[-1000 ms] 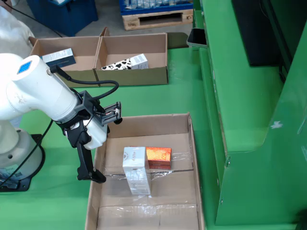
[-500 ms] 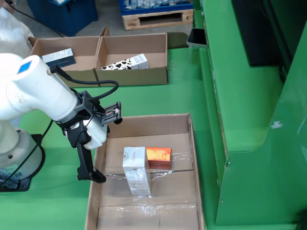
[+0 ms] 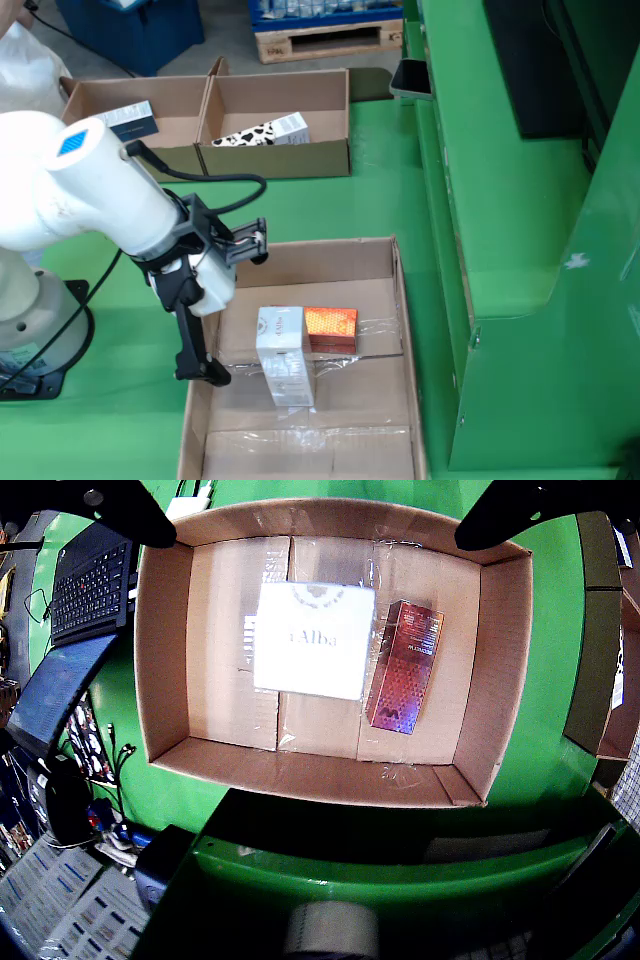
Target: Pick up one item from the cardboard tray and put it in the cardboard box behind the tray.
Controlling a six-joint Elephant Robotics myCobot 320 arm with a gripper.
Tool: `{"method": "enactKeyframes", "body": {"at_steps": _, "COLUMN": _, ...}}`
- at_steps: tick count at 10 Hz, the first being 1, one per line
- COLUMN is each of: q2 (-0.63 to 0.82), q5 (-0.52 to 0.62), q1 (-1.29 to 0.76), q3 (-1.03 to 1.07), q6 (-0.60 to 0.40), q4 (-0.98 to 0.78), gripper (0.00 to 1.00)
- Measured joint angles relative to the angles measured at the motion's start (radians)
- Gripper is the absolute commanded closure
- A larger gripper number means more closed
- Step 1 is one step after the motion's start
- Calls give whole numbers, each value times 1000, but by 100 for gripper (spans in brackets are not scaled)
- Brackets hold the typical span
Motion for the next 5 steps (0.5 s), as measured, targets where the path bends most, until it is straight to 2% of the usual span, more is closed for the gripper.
{"method": "enactKeyframes", "body": {"at_steps": 5, "q2": -218, "q5": 23, "q1": -8, "q3": 219, "q6": -14, "q4": -89, "gripper": 0}}
